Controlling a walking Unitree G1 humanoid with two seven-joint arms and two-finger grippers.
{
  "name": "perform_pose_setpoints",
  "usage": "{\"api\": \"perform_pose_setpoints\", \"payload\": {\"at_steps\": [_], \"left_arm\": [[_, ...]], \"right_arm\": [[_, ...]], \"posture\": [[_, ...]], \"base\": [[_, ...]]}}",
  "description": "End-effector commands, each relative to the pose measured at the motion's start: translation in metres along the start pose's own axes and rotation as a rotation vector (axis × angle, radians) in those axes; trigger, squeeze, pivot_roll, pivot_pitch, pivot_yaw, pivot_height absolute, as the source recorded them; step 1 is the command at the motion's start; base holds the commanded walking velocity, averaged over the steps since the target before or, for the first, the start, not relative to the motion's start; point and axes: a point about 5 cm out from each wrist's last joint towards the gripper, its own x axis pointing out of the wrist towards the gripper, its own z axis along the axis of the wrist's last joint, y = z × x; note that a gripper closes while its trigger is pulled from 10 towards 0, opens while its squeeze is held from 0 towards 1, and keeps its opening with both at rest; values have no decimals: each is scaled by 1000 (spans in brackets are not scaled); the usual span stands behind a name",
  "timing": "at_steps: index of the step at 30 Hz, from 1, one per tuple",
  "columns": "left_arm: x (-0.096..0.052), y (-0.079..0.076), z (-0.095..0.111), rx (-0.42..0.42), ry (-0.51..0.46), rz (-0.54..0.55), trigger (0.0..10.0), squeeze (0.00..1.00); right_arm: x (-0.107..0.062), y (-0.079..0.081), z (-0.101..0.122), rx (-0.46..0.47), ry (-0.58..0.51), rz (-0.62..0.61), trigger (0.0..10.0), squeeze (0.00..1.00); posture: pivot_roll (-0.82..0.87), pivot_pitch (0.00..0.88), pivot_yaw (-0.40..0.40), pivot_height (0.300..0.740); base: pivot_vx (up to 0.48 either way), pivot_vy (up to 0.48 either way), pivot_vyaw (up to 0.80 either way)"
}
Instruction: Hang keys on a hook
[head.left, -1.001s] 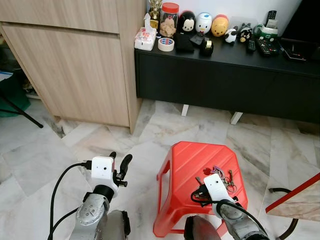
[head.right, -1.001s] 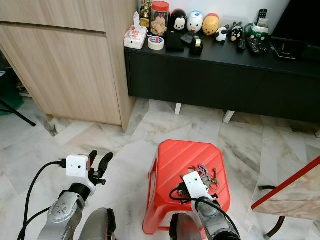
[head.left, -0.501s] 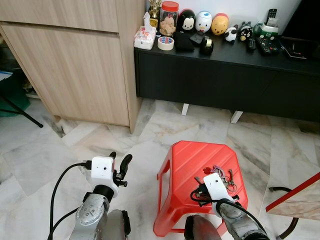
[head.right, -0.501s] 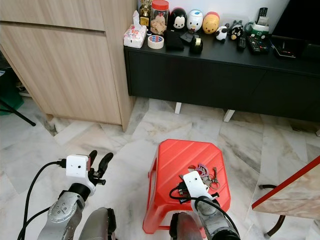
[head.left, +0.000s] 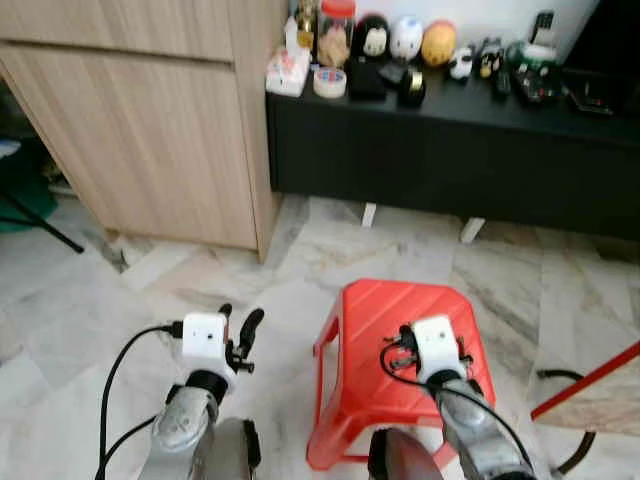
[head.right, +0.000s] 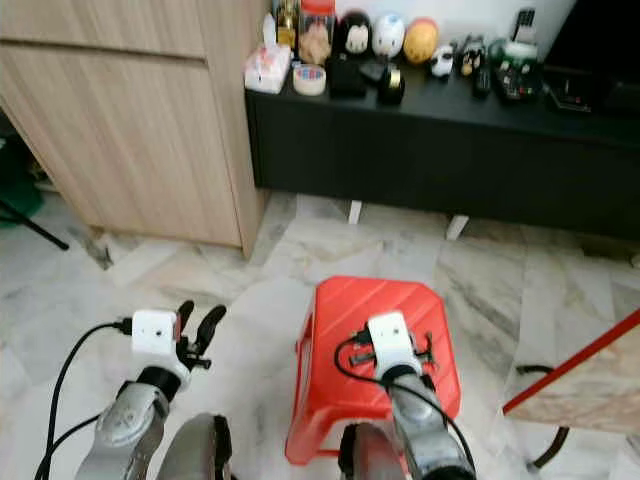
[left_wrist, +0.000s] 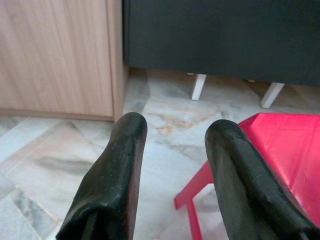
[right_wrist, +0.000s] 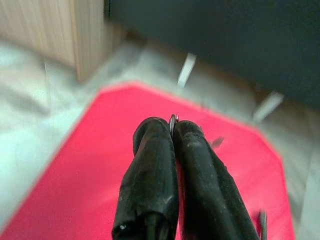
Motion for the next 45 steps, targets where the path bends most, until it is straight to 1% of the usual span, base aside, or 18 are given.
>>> {"api": "perform_pose_setpoints", "payload": {"at_steps": [1,5,6,7,10,13,17,34,45], "left_arm": [[-2,-1,-2,12,5,0,10000,0],[-2,0,-2,10,2,3,10000,0],[-2,0,-2,10,2,3,10000,0],[-2,0,-3,8,2,6,10000,0],[-2,0,-3,6,-1,6,10000,0],[-2,0,-3,1,-5,4,10000,0],[-2,0,-3,-1,-12,5,10000,0],[-2,-4,-3,-12,-26,-9,10000,0],[-2,-4,-1,-10,-35,-12,10000,0]], "right_arm": [[-10,-2,-1,31,-36,-12,0,0],[-27,-3,8,53,-139,-24,0,0],[-27,-3,8,53,-139,-24,0,0],[-35,-6,10,65,-175,-53,10000,0],[-40,-8,13,73,-210,-74,10000,0],[-38,-13,18,86,-233,-122,10000,0],[-36,-13,27,84,-269,-135,10000,0],[-32,-12,30,117,-240,-158,10000,0],[-28,-15,29,166,-222,-175,10000,0]], "posture": [[73,119,-107,614],[69,118,-108,614],[69,118,-108,614],[64,117,-108,614],[64,117,-108,614],[64,113,-107,614],[66,102,-107,614],[71,61,-107,614],[75,49,-107,614]], "base": [[0,0,0],[0,0,0],[0,0,0],[0,0,0],[0,0,0],[0,0,0],[0,0,0],[0,0,0],[-278,0,0]]}}
